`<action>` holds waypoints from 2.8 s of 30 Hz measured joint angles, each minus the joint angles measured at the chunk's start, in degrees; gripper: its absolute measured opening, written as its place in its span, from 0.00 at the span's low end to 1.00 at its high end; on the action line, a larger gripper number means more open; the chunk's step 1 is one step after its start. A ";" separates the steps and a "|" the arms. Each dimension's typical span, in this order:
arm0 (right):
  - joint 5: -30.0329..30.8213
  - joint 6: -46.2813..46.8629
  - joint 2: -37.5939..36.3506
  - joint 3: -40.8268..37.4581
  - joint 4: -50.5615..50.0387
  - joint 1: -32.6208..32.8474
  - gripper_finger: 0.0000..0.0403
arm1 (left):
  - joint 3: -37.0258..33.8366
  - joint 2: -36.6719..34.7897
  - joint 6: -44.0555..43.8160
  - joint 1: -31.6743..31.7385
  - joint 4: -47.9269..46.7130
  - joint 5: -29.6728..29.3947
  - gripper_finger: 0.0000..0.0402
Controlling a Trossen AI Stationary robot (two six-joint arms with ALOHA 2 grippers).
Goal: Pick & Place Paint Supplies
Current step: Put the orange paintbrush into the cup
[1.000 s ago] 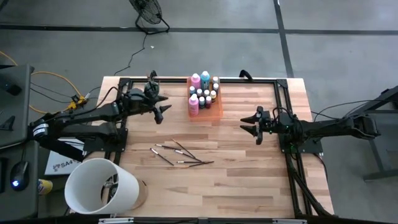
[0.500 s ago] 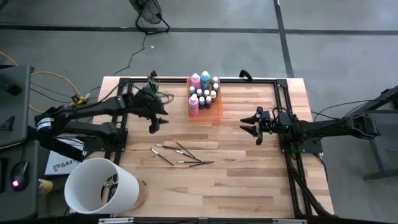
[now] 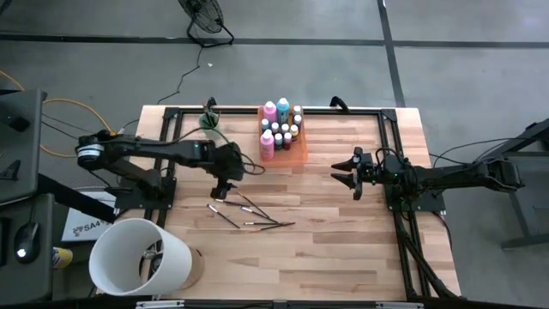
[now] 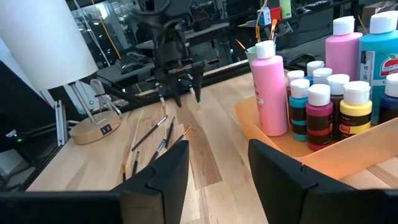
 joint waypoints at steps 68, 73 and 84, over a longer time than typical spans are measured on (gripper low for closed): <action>0.00 0.00 0.20 -0.07 -0.02 0.00 0.40 | 9.14 22.99 10.46 -7.89 -10.63 -8.32 0.29; 0.00 0.00 0.20 -0.07 -0.02 -0.02 0.40 | 9.12 22.99 10.44 -7.89 -10.77 -8.43 0.28; 0.00 -0.01 0.20 -0.07 -0.02 0.00 0.40 | 8.99 23.01 8.87 -7.85 -11.23 -8.62 0.02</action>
